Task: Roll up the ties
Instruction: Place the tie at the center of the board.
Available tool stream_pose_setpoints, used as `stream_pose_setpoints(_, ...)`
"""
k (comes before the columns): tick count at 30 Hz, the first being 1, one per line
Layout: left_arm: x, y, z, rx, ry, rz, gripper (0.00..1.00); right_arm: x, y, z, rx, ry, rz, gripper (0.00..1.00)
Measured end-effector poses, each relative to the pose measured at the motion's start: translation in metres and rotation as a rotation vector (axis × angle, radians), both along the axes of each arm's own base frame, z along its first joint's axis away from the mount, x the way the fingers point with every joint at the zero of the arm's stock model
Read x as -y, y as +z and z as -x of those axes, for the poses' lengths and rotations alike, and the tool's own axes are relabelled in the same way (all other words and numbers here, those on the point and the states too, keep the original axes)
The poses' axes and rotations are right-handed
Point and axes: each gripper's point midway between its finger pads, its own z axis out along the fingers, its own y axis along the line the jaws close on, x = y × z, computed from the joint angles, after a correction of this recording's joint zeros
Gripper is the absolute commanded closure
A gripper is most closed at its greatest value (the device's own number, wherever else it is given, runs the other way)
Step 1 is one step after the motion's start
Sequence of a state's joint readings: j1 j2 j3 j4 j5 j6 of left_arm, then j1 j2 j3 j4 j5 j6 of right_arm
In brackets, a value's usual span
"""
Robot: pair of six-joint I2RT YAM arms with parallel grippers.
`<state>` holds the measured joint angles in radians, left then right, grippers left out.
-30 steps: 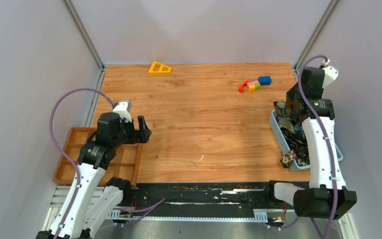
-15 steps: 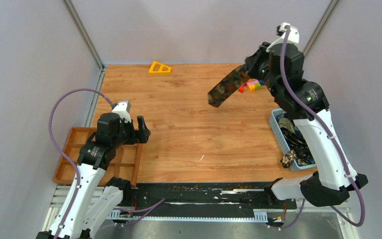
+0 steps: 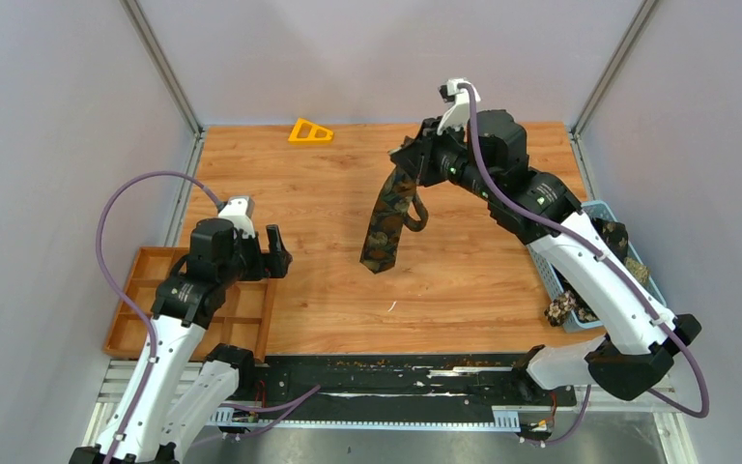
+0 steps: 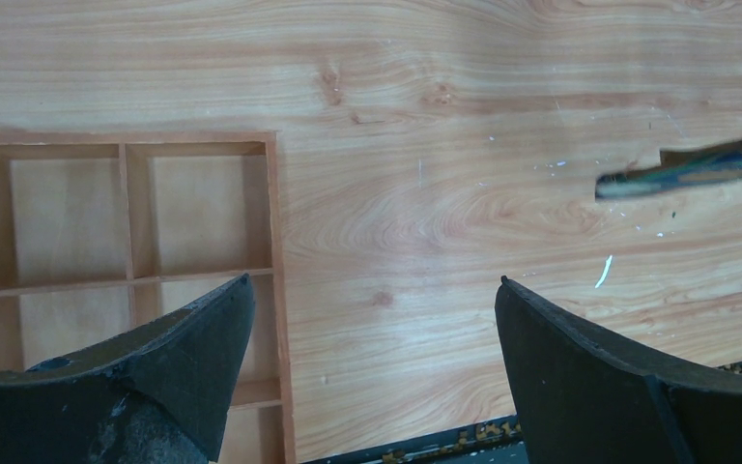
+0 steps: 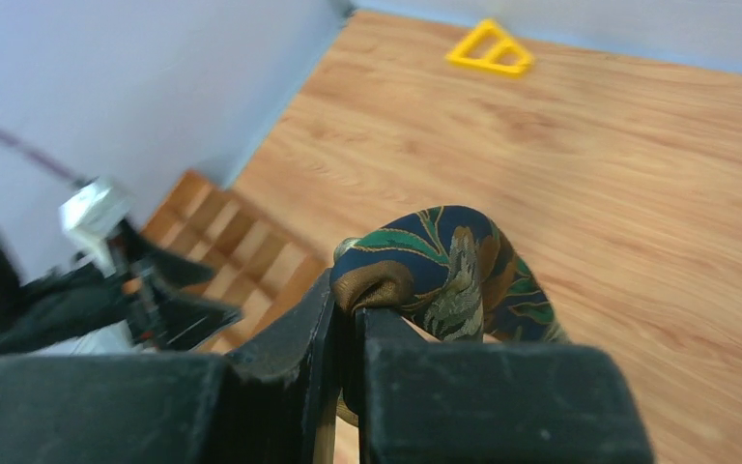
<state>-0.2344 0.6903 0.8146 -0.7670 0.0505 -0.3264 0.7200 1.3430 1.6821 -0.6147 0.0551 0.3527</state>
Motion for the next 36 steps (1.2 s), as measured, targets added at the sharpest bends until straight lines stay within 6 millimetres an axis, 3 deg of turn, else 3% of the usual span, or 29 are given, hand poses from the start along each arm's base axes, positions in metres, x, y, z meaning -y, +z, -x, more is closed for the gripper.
stream_pose_setpoints(4,-0.001,-0.001,-0.001,-0.003,0.003,-0.003,0.0,-0.03,0.008,0.023,-0.005,0.194,-0.056,1.0)
stream_pose_setpoints(8,-0.001,-0.001,-0.001,-0.005,0.007,-0.006,0.0,-0.038,0.017,0.039,0.021,0.282,-0.105,0.96)
stream_pose_setpoints(9,-0.001,-0.001,-0.001,-0.005,0.008,-0.007,0.0,-0.035,0.013,0.043,0.026,0.283,-0.108,0.83)
stream_pose_setpoints(11,-0.002,-0.002,-0.001,-0.006,0.009,-0.008,0.0,-0.022,-0.003,0.049,0.024,0.262,-0.107,0.12)
stream_pose_setpoints(12,-0.002,-0.002,-0.001,-0.007,0.01,-0.009,0.0,-0.01,-0.02,0.05,0.019,0.228,-0.103,0.02)
stream_pose_setpoints(14,-0.002,-0.002,-0.001,-0.008,0.012,-0.011,0.0,0.022,-0.064,0.044,-0.032,0.117,-0.084,0.01)
stream_pose_setpoints(16,-0.002,-0.002,-0.001,-0.008,0.012,-0.011,0.0,0.064,-0.122,0.027,-0.142,-0.046,-0.069,0.01)
stream_pose_setpoints(19,-0.002,-0.003,-0.002,-0.011,0.012,-0.012,0.0,0.151,-0.23,0.009,-0.424,-0.379,-0.045,0.01)
stream_pose_setpoints(21,-0.002,-0.004,-0.002,-0.017,0.012,-0.013,0.0,0.183,-0.284,0.025,-0.611,-0.502,-0.012,0.01)
stream_pose_setpoints(22,-0.002,-0.005,-0.002,-0.02,0.012,-0.014,0.0,0.187,-0.298,0.037,-0.679,-0.518,0.008,0.01)
stream_pose_setpoints(23,-0.002,-0.006,-0.002,-0.023,0.012,-0.014,0.0,0.187,-0.305,0.047,-0.724,-0.517,0.026,0.01)
stream_pose_setpoints(25,-0.002,-0.006,-0.003,-0.028,0.011,-0.015,0.0,0.179,-0.299,0.056,-0.725,-0.49,0.052,0.01)
stream_pose_setpoints(30,-0.002,-0.007,-0.003,-0.03,0.012,-0.016,0.0,0.131,-0.253,0.072,-0.609,-0.404,0.118,0.01)
stream_pose_setpoints(32,-0.002,-0.007,-0.003,-0.028,0.012,-0.016,0.0,0.111,-0.245,0.082,-0.604,-0.377,0.107,0.01)
stream_pose_setpoints(36,-0.002,-0.006,-0.003,-0.025,0.012,-0.015,0.0,0.076,-0.259,0.115,-0.674,-0.346,0.1,0.01)
